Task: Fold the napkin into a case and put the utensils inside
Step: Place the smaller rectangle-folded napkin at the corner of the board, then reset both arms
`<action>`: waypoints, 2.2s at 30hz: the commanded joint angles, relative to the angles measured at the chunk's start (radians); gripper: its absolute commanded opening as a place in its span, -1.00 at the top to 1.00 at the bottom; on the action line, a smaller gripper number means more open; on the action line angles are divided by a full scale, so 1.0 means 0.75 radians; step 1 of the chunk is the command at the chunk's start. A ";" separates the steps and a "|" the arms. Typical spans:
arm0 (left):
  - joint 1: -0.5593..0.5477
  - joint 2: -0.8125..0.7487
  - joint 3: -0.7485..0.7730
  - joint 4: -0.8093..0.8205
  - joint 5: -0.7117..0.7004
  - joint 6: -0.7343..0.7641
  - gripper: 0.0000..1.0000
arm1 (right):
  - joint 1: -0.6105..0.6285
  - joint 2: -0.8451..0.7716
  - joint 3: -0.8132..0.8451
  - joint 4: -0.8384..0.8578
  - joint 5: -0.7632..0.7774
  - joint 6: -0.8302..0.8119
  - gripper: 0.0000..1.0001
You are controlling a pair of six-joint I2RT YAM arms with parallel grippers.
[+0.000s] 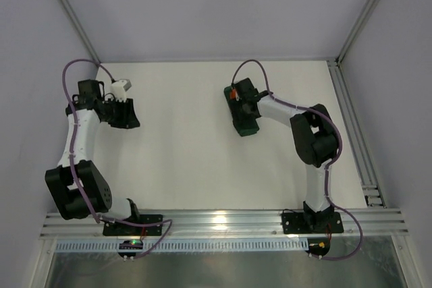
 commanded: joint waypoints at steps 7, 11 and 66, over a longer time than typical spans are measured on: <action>0.248 -0.120 0.057 -0.116 0.163 0.122 0.17 | -0.215 0.286 0.338 -0.480 -0.129 -0.088 -0.27; 0.334 -0.125 0.080 -0.170 0.218 0.181 0.16 | -0.268 0.417 0.596 -0.621 -0.206 -0.054 -0.27; 0.559 -0.339 -0.219 -0.307 0.048 0.427 -0.04 | -1.076 -0.818 -0.213 -0.109 -0.133 0.169 -0.47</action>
